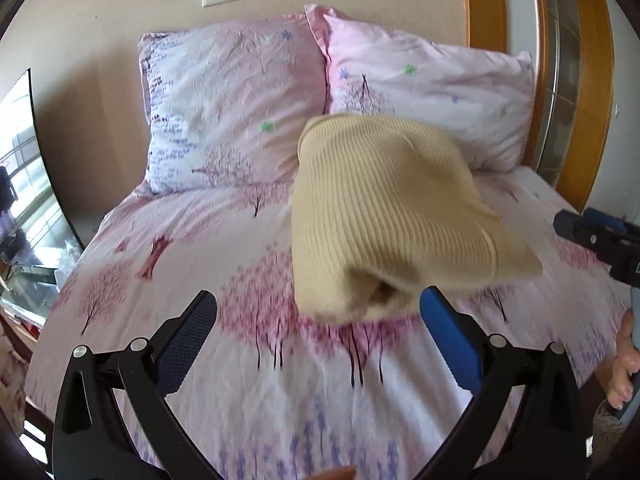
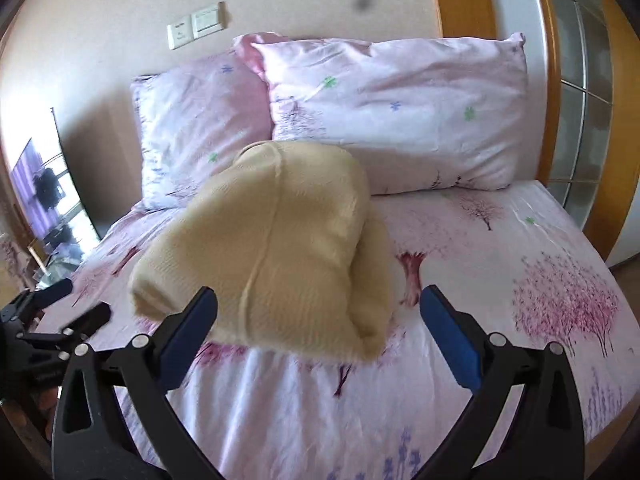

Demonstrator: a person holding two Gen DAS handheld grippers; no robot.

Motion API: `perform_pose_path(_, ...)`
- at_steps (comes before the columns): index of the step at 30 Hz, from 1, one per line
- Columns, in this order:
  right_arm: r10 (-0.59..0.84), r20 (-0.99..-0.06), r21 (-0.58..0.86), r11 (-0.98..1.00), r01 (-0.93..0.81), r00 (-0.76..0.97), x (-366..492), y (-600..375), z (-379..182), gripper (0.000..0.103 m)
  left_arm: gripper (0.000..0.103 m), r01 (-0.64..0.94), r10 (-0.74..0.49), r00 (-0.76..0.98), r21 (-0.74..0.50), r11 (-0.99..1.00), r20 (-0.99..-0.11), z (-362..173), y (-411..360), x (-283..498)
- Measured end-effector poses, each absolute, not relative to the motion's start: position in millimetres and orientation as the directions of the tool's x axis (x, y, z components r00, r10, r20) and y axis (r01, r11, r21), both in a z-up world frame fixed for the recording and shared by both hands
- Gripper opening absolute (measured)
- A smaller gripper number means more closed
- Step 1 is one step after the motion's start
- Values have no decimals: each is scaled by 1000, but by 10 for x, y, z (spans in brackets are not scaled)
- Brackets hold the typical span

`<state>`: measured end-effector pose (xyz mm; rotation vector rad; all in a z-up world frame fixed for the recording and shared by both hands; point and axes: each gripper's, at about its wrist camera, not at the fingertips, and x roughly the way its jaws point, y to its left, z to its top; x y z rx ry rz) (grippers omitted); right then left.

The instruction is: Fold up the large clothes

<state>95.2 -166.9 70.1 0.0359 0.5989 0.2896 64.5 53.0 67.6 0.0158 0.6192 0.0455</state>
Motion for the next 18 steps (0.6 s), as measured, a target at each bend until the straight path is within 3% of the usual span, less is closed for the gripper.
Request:
perform_pose_path(6,274,-623,113,958,-262,733,861,-1669,595,101,102,-26,4,770,-24,999,-638,550,529,523)
perform_pose_path(18,132,-778,7,979,-201,614,1041,-1438,234,101,102,-77,17,644,-42,996,-765,273,582,672)
